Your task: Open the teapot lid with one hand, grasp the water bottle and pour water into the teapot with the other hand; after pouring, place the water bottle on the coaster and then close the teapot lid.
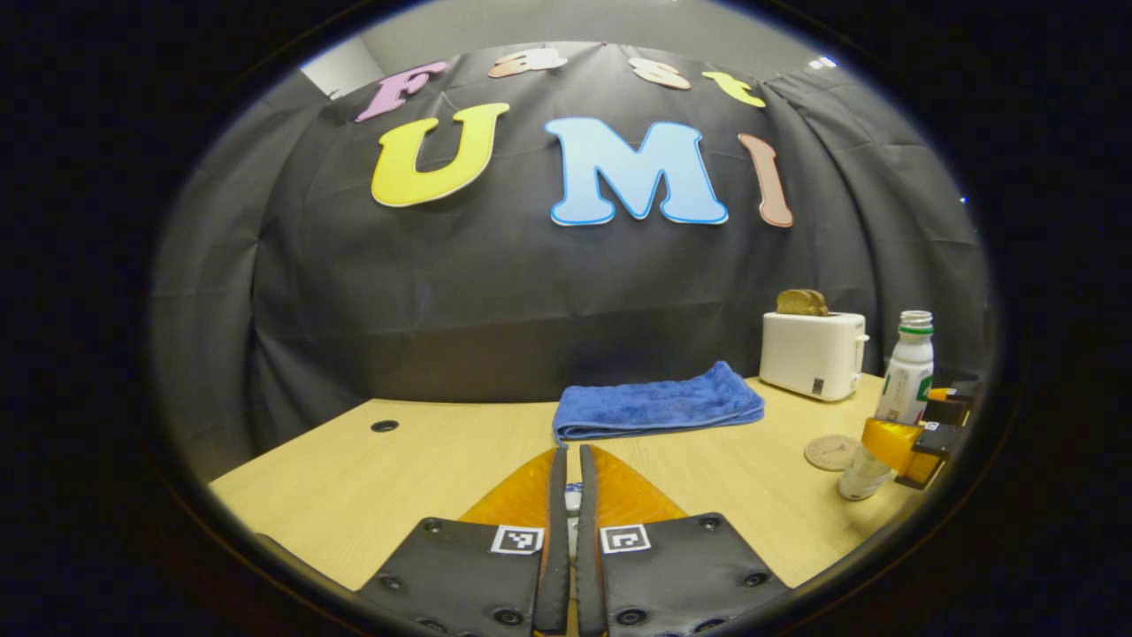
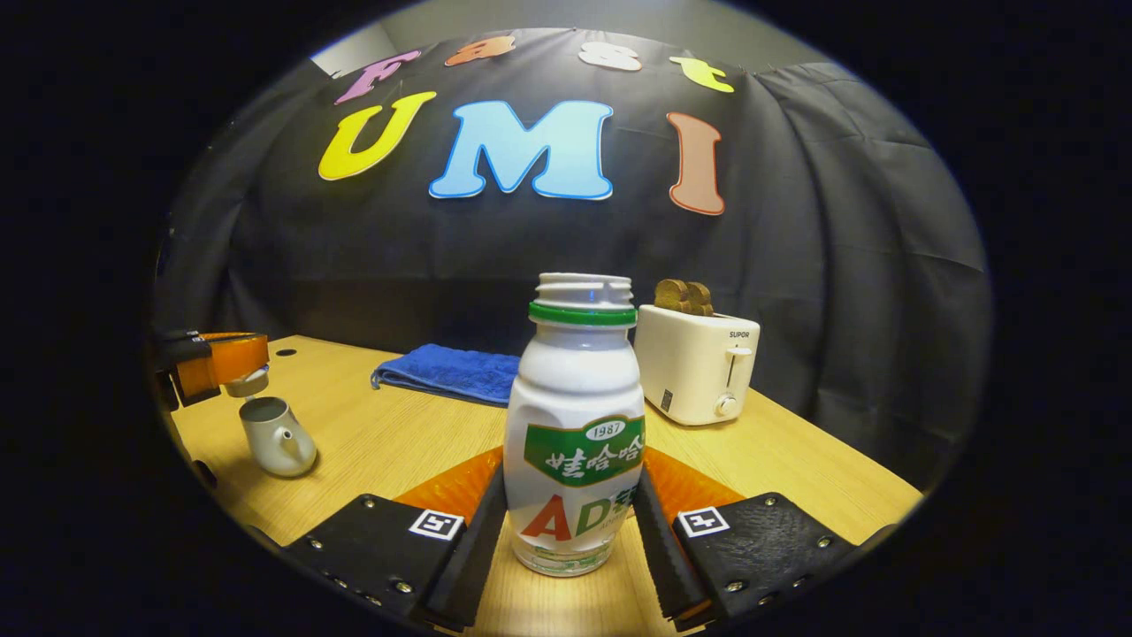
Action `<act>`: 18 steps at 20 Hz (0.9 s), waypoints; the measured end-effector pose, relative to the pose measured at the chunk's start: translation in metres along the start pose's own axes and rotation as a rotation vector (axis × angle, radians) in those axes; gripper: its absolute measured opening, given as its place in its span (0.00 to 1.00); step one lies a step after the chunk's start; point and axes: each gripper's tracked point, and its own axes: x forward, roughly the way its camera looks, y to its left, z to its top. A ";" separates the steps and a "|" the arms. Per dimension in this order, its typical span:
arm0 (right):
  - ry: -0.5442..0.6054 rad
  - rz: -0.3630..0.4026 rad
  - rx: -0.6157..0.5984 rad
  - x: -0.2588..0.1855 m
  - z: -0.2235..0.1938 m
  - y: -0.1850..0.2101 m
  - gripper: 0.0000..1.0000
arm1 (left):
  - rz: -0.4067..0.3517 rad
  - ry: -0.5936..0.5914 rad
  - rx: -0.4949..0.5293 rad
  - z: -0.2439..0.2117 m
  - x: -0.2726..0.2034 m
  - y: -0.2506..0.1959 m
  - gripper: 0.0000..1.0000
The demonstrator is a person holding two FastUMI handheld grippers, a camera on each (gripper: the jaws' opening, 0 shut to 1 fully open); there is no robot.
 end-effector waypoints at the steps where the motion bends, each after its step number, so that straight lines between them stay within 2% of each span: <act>1: 0.001 0.005 -0.014 0.001 0.001 0.001 0.73 | -0.004 -0.005 0.000 0.004 -0.003 0.000 0.14; 5: -0.011 0.034 -0.103 -0.001 0.010 0.009 0.73 | -0.003 -0.021 -0.027 0.012 -0.011 0.007 0.14; 11: -0.011 0.086 -0.118 -0.001 0.013 0.024 0.73 | 0.009 -0.012 -0.046 0.011 -0.018 0.018 0.14; 12: -0.005 0.100 -0.126 -0.001 0.012 0.028 0.73 | 0.013 -0.018 -0.046 0.013 -0.020 0.021 0.10; 13: 0.002 0.112 -0.139 0.001 0.011 0.032 0.73 | 0.015 -0.023 -0.045 0.017 -0.023 0.023 0.10; 14: 0.007 0.120 -0.151 0.003 0.009 0.035 0.69 | 0.018 -0.030 -0.044 0.018 -0.025 0.025 0.10; 18: 0.000 0.137 -0.187 0.002 0.017 0.044 0.69 | 0.026 -0.048 -0.048 0.025 -0.036 0.033 0.10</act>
